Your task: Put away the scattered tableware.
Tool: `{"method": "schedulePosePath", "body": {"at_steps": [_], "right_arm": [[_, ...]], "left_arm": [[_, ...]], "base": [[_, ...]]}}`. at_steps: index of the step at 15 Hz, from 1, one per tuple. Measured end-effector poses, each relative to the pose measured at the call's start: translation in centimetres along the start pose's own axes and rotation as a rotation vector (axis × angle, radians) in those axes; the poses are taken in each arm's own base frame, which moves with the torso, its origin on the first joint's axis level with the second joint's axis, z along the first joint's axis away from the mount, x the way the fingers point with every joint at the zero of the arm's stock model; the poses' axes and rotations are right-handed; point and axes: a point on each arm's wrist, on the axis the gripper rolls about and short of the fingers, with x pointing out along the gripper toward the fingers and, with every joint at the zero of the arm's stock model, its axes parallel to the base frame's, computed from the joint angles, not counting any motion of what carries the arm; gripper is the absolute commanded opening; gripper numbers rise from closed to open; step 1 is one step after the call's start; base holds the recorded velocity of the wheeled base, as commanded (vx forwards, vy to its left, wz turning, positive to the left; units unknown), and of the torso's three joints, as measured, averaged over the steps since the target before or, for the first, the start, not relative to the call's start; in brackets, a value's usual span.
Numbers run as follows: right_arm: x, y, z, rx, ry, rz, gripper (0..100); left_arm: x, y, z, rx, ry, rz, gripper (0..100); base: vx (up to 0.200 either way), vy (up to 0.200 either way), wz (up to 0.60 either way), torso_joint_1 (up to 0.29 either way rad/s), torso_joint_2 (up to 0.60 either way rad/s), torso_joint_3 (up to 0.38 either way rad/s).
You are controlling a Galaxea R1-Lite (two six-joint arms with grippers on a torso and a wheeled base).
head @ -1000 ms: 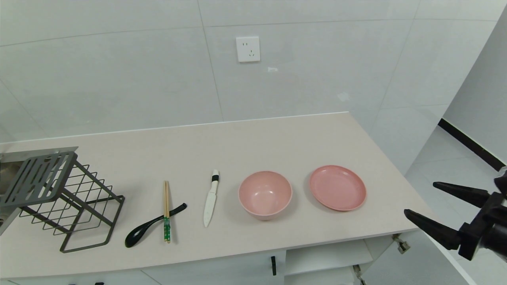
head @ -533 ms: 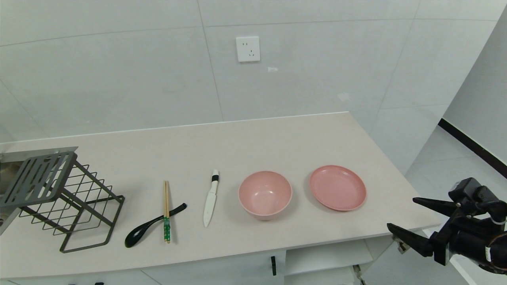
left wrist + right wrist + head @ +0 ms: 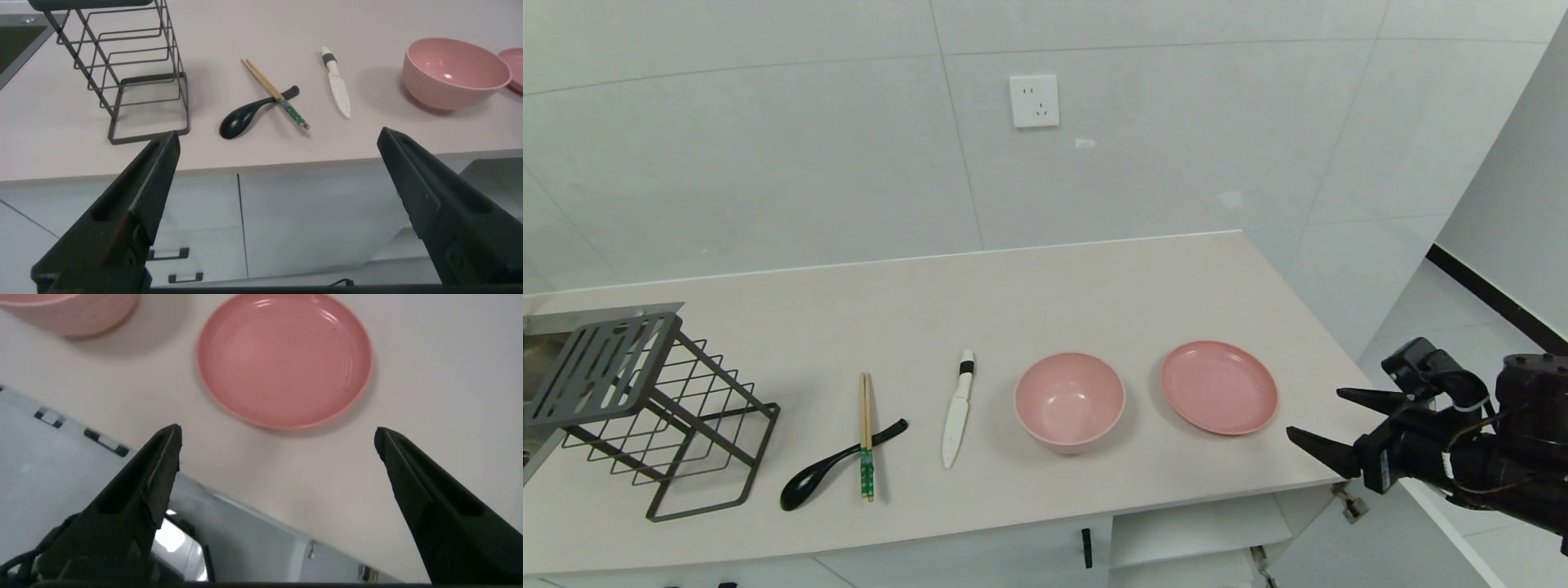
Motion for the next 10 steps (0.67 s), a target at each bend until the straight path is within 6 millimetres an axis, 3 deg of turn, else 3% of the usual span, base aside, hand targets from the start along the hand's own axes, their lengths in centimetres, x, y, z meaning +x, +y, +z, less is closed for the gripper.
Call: {"method": "schedulePosePath", "body": {"at_steps": [10], "right_arm": [[8.9,-3.9,0.5,0.057,-0.032,-0.073,100]], "left_arm": [[0.0,0.0,0.0,0.0,0.0,0.0,100]], "base": [[0.0,0.0,0.0,0.0,0.0,0.0]]}}
